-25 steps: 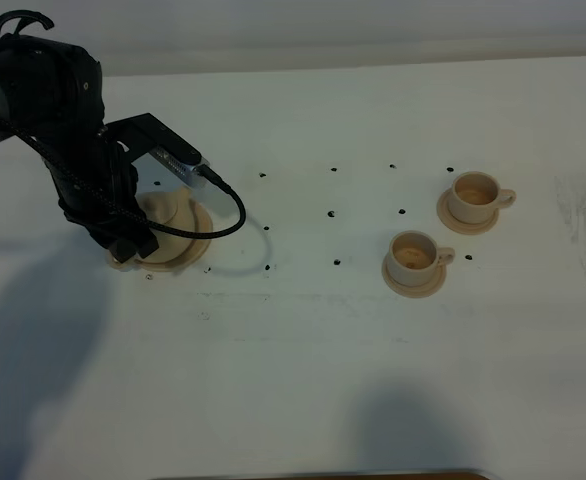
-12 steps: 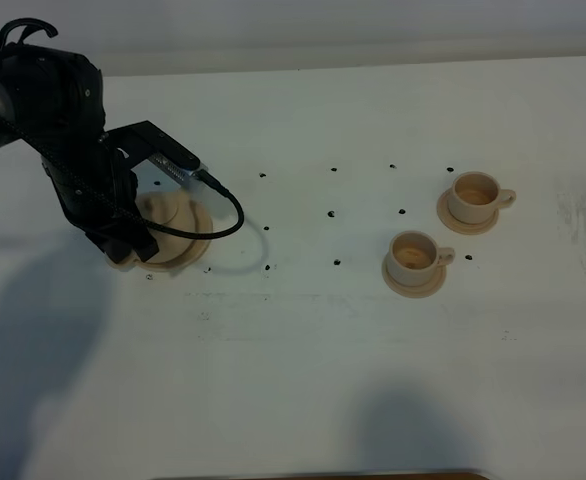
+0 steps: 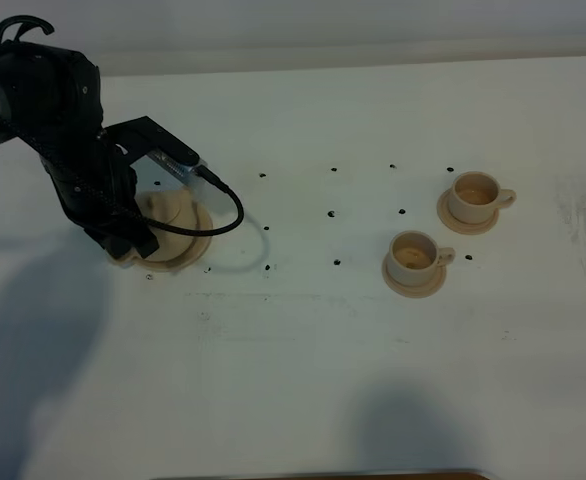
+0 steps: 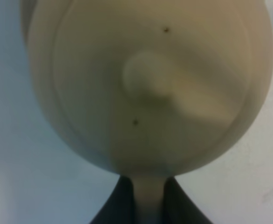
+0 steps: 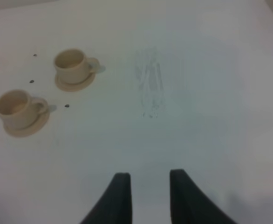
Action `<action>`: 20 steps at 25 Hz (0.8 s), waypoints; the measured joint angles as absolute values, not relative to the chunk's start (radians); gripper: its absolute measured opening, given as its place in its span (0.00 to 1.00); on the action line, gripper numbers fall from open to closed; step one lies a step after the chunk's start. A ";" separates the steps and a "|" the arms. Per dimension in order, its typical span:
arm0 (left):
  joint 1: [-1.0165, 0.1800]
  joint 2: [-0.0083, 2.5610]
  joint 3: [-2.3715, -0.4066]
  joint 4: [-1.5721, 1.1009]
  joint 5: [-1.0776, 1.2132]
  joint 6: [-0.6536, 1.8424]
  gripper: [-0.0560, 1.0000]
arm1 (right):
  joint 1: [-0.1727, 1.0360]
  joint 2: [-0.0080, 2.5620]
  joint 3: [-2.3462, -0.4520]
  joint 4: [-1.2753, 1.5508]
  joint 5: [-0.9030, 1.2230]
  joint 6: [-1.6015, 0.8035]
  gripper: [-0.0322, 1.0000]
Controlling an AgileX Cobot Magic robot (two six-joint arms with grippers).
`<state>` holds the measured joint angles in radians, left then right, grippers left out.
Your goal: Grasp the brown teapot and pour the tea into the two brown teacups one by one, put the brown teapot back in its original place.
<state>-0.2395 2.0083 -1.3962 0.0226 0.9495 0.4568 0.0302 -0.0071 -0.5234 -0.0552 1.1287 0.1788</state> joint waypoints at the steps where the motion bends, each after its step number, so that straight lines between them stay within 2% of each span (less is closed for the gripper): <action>1: -0.239 1.999 -1.396 0.021 0.947 0.457 0.13 | 0.030 -0.007 -0.523 -0.055 1.129 0.179 0.25; 20: -0.273 1.925 -1.395 0.011 0.938 0.503 0.13 | 0.030 -0.007 -0.523 -0.055 1.129 0.179 0.25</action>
